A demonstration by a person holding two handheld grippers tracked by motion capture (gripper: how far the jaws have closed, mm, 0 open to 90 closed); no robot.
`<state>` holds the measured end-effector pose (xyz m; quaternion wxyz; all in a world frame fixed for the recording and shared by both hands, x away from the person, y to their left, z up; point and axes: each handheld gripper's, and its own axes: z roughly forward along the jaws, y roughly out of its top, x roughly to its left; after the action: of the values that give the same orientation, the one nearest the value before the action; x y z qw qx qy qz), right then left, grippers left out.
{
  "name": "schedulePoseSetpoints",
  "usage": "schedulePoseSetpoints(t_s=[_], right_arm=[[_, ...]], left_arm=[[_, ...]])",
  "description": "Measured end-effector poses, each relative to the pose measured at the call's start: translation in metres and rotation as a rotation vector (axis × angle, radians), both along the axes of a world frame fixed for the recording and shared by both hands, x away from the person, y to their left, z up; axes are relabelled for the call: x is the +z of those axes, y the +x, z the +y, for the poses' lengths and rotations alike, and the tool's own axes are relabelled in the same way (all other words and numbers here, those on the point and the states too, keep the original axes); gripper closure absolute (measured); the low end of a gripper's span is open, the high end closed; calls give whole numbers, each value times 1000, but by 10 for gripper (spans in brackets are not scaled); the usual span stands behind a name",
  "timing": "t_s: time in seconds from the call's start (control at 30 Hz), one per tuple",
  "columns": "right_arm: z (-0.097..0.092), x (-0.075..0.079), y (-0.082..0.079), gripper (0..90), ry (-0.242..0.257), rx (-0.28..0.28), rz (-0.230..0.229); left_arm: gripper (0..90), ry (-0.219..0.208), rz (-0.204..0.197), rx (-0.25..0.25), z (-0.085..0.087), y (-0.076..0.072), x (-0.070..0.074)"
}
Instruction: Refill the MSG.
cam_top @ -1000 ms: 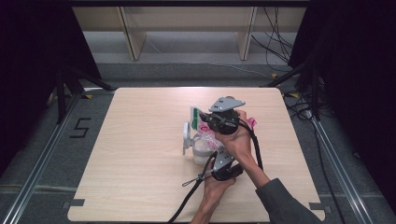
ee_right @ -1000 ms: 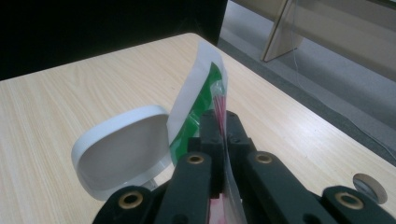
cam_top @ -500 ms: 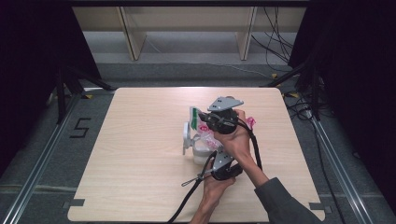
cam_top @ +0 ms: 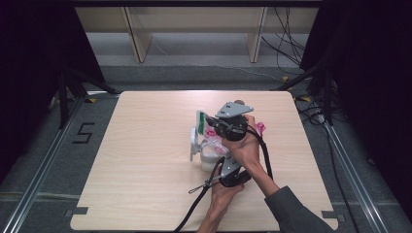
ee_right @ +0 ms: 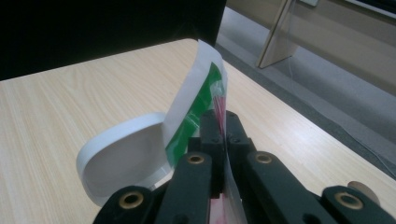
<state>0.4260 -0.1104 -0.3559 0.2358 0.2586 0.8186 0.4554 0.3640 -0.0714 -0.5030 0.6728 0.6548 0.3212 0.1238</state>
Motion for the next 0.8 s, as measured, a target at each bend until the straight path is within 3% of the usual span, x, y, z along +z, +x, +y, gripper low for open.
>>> schedulePoseSetpoints(t_s=[0.07, 0.1, 0.13, 0.17, 0.23, 0.27, 0.3, 0.4, 0.43, 0.47, 0.5, 0.57, 0.63, 0.77, 0.8], right_arm=[[1, -1, 0, 900, 3, -6, -8], [1, 1, -1, 900, 3, 4, 16], [1, 2, -1, 900, 15, 4, 9], [1, 2, -2, 900, 19, -4, -12], [1, 2, -2, 900, 22, -1, -2], [3, 0, -3, 900, 9, 2, -2], [4, -1, -2, 900, -7, 4, -13], [6, -2, -2, 900, -11, 8, 13], [5, 0, -1, 900, -6, 8, 6], [4, 1, -2, 900, 8, 2, 10], [4, 1, -1, 900, 2, 7, 2], [5, -1, -2, 900, -5, -9, 5], [5, -2, -1, 900, -16, 0, -1], [4, 0, -3, 900, 1, 8, 3], [4, 0, -2, 900, -6, 2, -16]], left_arm=[[744, 8, 8, 11, 1, -1, 1], [745, 56, -1, 7, 5, -1, 2], [745, 112, -17, 2, 10, 1, 2], [746, 96, -20, -2, 9, 2, 1], [748, 105, -13, 2, 10, 2, 1], [748, 30, 10, 10, 5, 2, -1], [747, -13, 10, 3, 3, 2, -1], [747, -33, 13, 4, 1, 2, -1], [748, 15, 8, 14, 5, 1, 0], [748, 116, -14, 0, 12, 3, 0], [747, 16, 9, 8, 5, 1, 0], [747, -25, 10, -1, 1, 1, -1], [747, -6, 14, 0, 3, 1, 0], [748, -9, 7, 2, 3, 1, 0], [747, -5, 9, -2, 2, 0, 0]])
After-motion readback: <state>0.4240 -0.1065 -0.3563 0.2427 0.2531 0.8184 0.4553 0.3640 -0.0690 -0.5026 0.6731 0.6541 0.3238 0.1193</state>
